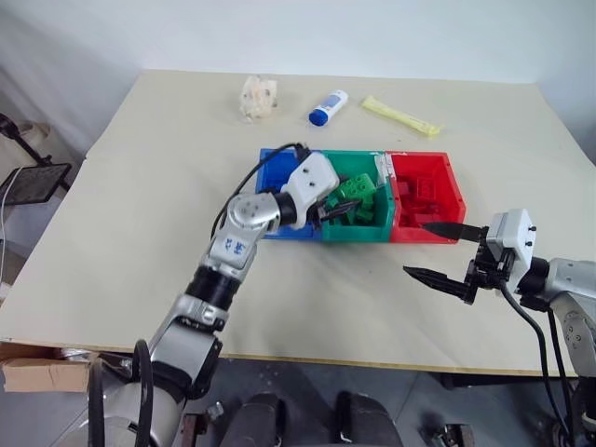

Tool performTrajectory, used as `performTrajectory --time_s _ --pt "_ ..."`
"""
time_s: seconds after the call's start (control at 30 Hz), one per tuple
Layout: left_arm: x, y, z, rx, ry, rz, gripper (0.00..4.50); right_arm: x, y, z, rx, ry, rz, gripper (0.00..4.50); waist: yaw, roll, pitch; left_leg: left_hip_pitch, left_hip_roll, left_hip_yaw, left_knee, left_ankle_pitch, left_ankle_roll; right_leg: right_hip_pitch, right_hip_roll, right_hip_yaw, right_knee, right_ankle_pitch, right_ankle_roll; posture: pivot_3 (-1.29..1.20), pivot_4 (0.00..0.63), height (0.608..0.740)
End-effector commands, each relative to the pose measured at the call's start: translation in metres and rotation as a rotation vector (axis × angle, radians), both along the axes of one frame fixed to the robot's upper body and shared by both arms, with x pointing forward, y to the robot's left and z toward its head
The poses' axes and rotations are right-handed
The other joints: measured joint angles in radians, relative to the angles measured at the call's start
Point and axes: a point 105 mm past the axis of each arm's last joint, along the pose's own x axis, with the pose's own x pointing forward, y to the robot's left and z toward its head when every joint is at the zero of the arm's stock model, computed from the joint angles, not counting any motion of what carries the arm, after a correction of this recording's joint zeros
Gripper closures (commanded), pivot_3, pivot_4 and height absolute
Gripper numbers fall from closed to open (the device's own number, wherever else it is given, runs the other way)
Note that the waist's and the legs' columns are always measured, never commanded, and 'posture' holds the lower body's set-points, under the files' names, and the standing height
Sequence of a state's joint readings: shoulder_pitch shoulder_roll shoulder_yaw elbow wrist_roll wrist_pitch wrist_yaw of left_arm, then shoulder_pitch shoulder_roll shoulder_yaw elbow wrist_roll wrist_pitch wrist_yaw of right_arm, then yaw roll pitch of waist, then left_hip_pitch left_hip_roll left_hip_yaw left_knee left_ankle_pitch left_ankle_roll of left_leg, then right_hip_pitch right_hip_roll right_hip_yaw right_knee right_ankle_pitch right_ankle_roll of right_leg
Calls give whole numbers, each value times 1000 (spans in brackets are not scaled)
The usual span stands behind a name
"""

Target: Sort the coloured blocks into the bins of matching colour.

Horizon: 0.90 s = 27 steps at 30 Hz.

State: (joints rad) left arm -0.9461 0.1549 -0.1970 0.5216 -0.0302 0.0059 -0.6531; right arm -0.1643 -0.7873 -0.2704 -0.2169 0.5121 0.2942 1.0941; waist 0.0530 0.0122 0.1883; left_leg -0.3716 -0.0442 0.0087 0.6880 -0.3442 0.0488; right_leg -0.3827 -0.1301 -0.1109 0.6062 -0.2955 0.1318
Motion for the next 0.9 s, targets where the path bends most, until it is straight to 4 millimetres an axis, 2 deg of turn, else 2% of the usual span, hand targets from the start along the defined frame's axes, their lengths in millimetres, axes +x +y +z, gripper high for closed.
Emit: performTrajectory --time_s 0.03,0.1,0.13,0.23,0.3,0.37,0.47,0.57,0.63,0.77,0.9 --pt "2 0 7 -28 -28 1 850 -4 0 11 14 -46 -9 0 -2 0 0 0 0 0 -1 0 0 0 0 0 0 0 0 0 150 740" --pt "0 4 10 -36 -42 -16 158 -4 0 11 13 -44 -10 0 -2 -1 1 0 0 0 -1 0 0 -1 0 0 0 0 0 0 150 740" --pt "-1 7 12 -46 -50 -29 28 -4 0 10 13 -43 -9 0 -2 -1 1 0 0 0 -1 0 0 -1 0 0 0 0 0 0 150 740" --pt "-8 19 18 -89 -37 -70 28 -3 -2 11 7 -40 -3 0 -3 -1 1 0 0 1 -1 0 0 -1 0 0 0 0 0 0 150 740" --pt "-20 40 13 -81 -18 -110 28 0 -4 12 -5 -34 5 0 -12 -1 0 0 1 1 -1 0 0 -1 0 1 0 0 0 0 150 740" --pt "-28 50 9 -60 -23 -128 28 2 -6 13 -12 -30 9 0 -18 -1 0 1 1 0 -2 0 0 -1 0 1 1 0 0 0 150 740" --pt "-46 103 -24 36 89 -121 28 5 -16 8 -61 12 25 0 -28 0 0 1 1 0 -1 0 0 -1 0 1 1 0 0 0 150 740" --pt "-57 135 -41 69 184 -117 28 6 -27 2 -106 50 28 0 -31 0 0 1 1 0 -2 0 0 -1 0 2 1 0 0 0 150 740" --pt "-58 155 -47 102 171 -64 28 7 -36 -3 -136 72 19 0 -25 -1 0 1 1 0 -1 0 0 -1 0 2 1 0 -1 0 150 740" --pt "-59 185 -46 93 172 18 28 6 -52 -9 -167 96 12 0 -19 -1 0 0 0 -8 2 0 0 5 -2 4 -2 0 0 0 150 740" --pt "-61 192 -47 87 175 26 28 9 -56 -9 -162 93 1 0 -26 0 0 0 0 -8 2 -1 0 5 -3 3 -3 0 -1 0 150 740"
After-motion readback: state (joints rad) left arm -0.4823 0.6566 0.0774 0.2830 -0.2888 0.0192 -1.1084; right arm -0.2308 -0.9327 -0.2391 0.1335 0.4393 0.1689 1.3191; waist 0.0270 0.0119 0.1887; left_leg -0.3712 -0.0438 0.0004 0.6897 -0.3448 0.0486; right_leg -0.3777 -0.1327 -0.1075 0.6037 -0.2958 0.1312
